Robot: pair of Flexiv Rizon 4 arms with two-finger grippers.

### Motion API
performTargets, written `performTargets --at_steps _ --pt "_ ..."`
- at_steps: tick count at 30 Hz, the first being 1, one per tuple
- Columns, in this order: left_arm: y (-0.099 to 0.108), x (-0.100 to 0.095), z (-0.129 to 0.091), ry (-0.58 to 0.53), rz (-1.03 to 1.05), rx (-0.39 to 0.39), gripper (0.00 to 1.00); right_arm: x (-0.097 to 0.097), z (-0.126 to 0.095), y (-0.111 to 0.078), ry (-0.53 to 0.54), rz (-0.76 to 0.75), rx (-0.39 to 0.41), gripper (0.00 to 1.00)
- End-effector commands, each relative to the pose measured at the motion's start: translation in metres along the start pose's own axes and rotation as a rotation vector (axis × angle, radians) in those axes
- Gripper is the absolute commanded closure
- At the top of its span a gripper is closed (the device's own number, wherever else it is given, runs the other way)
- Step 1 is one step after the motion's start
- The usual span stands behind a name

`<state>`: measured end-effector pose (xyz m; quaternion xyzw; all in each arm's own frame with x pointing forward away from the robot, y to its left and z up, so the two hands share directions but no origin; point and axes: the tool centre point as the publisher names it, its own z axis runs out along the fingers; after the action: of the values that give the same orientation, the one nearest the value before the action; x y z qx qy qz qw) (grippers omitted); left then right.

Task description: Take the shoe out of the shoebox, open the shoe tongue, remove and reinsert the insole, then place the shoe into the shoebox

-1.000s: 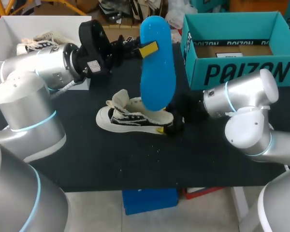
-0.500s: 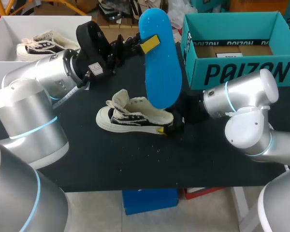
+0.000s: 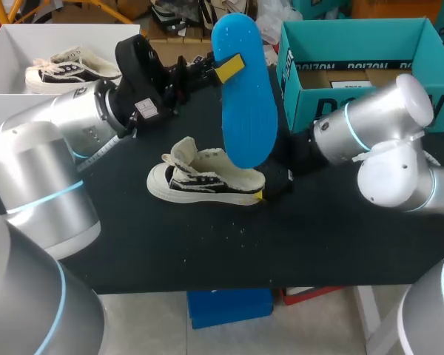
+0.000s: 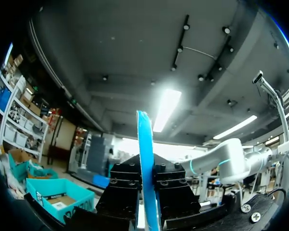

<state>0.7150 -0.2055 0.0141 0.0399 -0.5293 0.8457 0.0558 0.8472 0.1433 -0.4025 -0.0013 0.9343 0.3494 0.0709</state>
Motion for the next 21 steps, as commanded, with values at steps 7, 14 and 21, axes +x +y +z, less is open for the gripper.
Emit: performTargets --at_steps 7,14,21 --pt "0.001 0.002 0.002 -0.013 0.003 0.000 1.00 -0.011 -0.030 0.018 0.110 -0.062 0.363 0.00" --pt "0.001 0.002 0.002 -0.013 0.003 0.000 1.00 -0.013 -0.028 0.027 0.124 -0.064 0.493 0.00" --pt "0.001 0.002 0.002 -0.013 0.003 0.000 1.00 -0.011 -0.026 0.034 0.134 -0.041 0.571 0.00"
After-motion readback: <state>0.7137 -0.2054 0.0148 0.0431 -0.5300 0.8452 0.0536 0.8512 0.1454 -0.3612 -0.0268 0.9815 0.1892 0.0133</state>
